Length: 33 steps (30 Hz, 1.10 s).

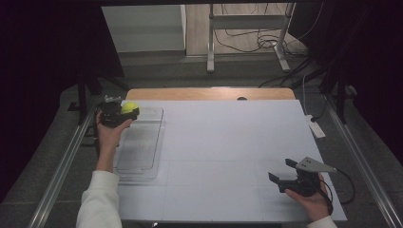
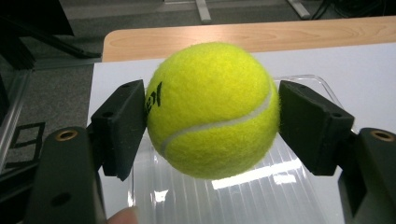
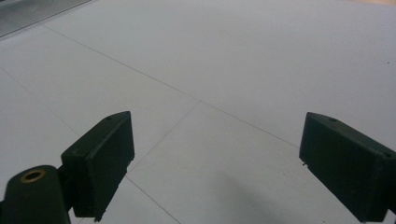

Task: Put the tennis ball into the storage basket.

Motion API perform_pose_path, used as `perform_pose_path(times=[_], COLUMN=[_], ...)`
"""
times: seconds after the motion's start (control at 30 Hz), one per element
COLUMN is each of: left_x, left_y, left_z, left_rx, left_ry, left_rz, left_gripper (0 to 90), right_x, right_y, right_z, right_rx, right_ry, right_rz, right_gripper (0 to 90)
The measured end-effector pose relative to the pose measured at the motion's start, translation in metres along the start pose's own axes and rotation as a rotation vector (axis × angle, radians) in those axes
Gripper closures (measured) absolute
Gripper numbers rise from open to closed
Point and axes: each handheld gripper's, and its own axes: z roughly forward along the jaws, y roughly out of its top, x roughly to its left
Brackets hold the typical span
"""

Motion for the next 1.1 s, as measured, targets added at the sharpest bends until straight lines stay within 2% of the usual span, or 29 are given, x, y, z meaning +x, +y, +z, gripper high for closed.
perform_pose_path(times=[0.6,1.1], left_x=[-0.001,-0.002], left_y=[-0.004,-0.007], left_z=[0.019,0.029], left_rx=[0.107,0.165], left_ry=[0.032,0.050], left_rz=[0.046,0.073], left_gripper=[27.3,27.2], right_x=[0.000,0.000], right_y=[0.000,0.000], right_z=[0.000,0.000], right_rx=[0.001,0.002], right_ry=[-0.001,-0.002], right_rz=[-0.001,0.001], right_gripper=[10.7,10.7])
